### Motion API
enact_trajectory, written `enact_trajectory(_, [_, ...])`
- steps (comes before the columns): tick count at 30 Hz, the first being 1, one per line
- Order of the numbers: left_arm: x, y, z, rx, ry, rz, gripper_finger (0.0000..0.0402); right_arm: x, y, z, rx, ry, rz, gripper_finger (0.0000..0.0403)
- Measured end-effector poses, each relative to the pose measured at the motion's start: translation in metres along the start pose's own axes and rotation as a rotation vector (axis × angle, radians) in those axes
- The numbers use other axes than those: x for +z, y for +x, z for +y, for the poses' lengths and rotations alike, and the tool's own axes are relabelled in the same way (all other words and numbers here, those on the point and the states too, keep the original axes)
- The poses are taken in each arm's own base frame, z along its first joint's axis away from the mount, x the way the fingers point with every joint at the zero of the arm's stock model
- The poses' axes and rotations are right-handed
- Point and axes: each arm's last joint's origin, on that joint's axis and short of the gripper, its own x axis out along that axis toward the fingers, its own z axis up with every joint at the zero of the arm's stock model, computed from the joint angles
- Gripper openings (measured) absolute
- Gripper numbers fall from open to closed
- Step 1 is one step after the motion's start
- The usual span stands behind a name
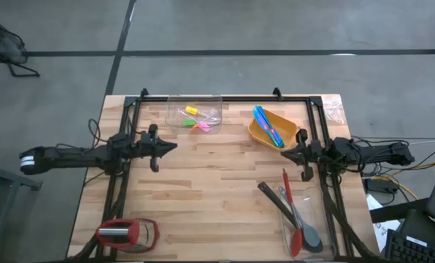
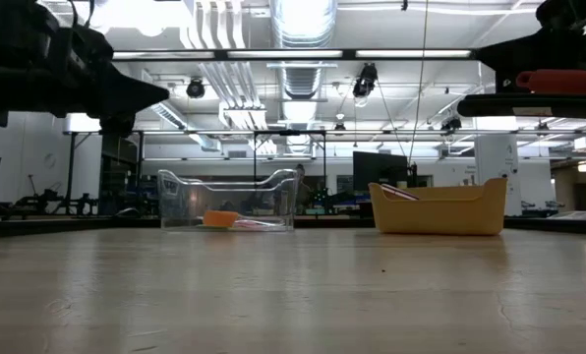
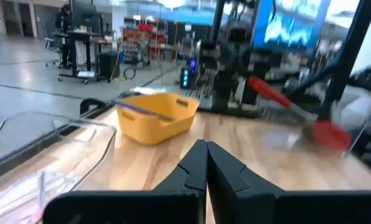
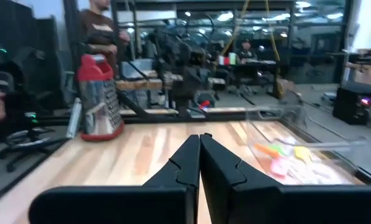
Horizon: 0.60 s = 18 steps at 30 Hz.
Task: Pick & Place Kitchen Items
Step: Return to Home Position
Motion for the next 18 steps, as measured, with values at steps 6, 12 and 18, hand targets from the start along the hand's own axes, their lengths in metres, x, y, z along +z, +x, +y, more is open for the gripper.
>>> enact_trajectory(6, [0.0, -0.007, -0.001, -0.008, -0.037, 0.053, 0.0005, -0.007, -0.004, -0.002, -0.058, -0.013, 0.027, 0.0008])
enact_trajectory(12, [-0.003, -0.015, -0.001, 0.002, 0.0, 0.135, 0.0005, -0.015, -0.004, -0.003, -0.058, -0.062, 0.039, 0.0008])
enact_trajectory(18, [0.005, -0.021, -0.003, -0.016, 0.046, 0.03, 0.0003, -0.011, -0.006, -0.002, -0.047, -0.036, 0.004, 0.0008])
